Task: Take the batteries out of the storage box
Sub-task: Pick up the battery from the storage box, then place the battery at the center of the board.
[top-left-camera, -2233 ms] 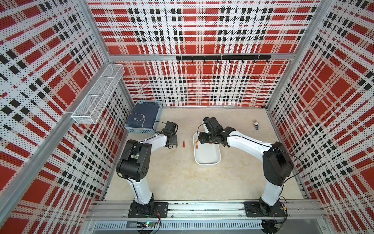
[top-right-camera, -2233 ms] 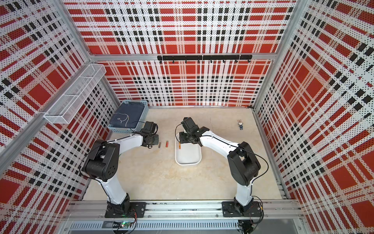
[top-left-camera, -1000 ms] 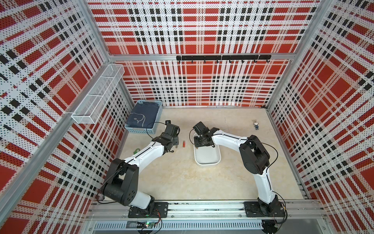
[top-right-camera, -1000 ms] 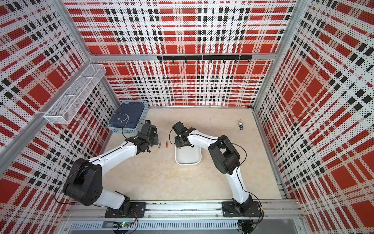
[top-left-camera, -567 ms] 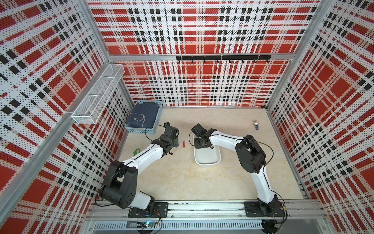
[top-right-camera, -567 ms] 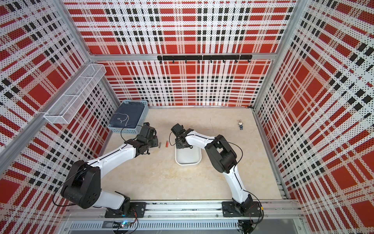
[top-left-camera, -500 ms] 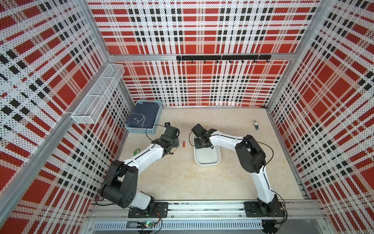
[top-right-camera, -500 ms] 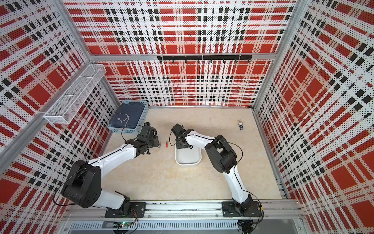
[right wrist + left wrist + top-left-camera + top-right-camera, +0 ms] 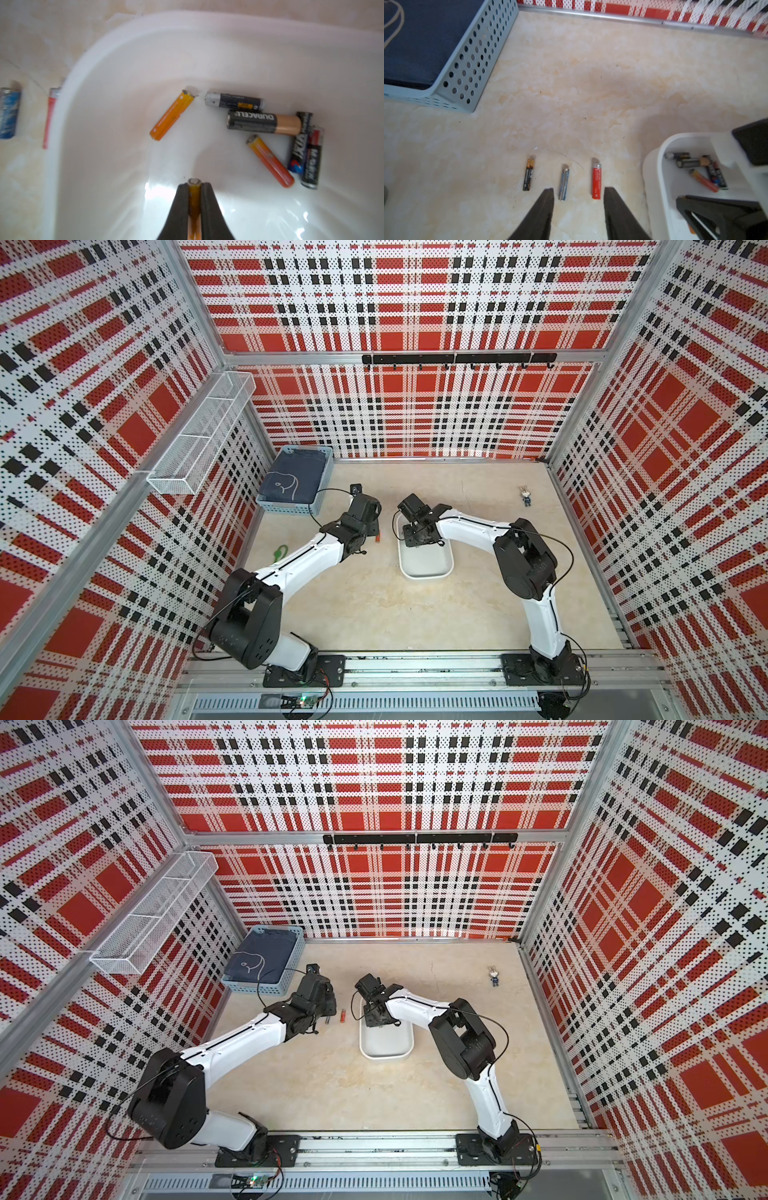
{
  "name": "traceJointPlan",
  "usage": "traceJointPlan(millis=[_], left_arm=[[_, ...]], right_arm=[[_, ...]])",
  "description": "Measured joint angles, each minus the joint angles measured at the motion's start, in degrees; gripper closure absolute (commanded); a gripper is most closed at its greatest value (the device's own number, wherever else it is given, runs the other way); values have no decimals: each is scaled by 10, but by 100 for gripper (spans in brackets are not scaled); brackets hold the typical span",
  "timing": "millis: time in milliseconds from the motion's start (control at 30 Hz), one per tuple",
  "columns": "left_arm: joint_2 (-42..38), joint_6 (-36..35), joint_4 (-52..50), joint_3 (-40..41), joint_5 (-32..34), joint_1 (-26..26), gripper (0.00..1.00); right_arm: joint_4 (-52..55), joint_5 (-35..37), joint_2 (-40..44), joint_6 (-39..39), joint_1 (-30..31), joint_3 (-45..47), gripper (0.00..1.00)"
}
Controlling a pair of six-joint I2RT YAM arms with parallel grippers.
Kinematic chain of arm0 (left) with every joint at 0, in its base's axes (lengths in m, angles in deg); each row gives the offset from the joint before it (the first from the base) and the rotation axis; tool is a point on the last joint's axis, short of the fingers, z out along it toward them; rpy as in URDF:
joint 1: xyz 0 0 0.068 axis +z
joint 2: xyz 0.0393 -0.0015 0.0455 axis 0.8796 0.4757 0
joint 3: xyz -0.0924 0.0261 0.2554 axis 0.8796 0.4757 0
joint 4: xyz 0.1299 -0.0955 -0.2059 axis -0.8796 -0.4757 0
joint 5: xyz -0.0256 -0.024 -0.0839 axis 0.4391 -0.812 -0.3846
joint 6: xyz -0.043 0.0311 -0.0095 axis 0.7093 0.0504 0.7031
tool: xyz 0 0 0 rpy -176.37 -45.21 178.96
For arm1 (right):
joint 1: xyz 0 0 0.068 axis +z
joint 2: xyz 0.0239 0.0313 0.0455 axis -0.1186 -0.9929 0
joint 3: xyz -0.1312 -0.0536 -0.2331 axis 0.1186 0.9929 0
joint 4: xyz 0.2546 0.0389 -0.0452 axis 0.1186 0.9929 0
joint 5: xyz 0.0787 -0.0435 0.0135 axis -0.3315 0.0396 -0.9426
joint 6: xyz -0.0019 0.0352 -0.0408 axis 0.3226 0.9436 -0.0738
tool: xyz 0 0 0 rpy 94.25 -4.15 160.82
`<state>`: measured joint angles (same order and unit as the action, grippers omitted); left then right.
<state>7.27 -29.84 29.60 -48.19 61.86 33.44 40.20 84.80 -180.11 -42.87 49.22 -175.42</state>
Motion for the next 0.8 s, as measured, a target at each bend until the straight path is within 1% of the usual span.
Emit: traceJointPlan(millis=[133,233,300,400,500,600,700,800], left_arm=[[-17,0,11,-14,0,-5,53],[-12,0,12,-35,3,-24,53],[-1,0,12,-56,4,-51,52],[34,-1,11,-101,2,-89,52],[82,-3,10,-146,-7,-118,52],[132,-8,4,-178,-19,-138,52],[182,-12,-10,-205,-32,-152,52],[216,-14,-20,-213,-40,-161,52]], right_arm=[[-2,-16,85,0,-19,26,100],[-4,-22,155,0,-59,59,100],[-3,-15,195,-9,-102,84,100],[-5,-2,224,-25,-173,122,100],[-9,13,230,-45,-243,166,100],[-7,26,219,-64,-297,190,100],[-10,31,202,-81,-319,194,100],[-19,32,178,-93,-329,194,100]])
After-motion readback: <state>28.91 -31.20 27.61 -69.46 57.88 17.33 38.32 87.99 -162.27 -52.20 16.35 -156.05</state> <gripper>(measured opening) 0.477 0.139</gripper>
